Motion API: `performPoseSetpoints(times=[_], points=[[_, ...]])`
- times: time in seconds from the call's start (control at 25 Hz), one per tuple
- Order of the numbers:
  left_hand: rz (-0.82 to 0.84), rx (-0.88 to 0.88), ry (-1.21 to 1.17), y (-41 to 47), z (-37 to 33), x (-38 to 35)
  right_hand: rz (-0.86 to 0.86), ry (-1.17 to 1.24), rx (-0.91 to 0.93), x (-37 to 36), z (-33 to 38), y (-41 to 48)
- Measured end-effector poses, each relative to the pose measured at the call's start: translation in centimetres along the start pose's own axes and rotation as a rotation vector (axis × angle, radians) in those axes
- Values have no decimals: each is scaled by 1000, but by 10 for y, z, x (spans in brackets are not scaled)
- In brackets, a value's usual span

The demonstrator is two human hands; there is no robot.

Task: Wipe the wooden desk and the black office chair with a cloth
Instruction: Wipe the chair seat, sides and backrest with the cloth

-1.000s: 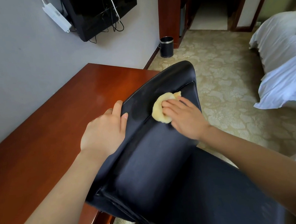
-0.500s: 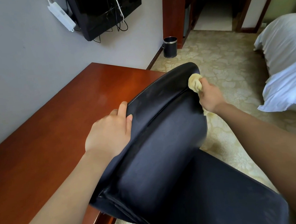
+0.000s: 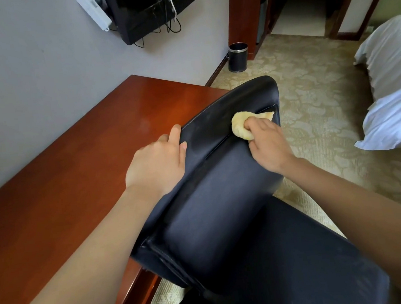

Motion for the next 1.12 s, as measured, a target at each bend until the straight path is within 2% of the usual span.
performPoseSetpoints(times=[0.16,0.44,0.8,1.0,1.12], points=[[-81,-30,155,-11,-6,13,19,24,112,6,45,-19],[-98,17,59,-65,9,29,52,30,224,11,111,-62],[-84,118,-204,-136,47,41,33,174,260,23,180,-124],[55,183,-517,-148,55,26,-33,227,289,32,209,-155],[99,163,-561,-155,53,25,-59,242,311,33,225,-173]])
Point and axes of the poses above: each hand's wrist, its own y-axis towards the middle knuckle, its own x-axis out of the back of the hand, z = x × y, the point moved 10 cm from there along y, towards the middle knuckle, and after that the axes turned 15 degrees about -y, right-handed, at the moved point
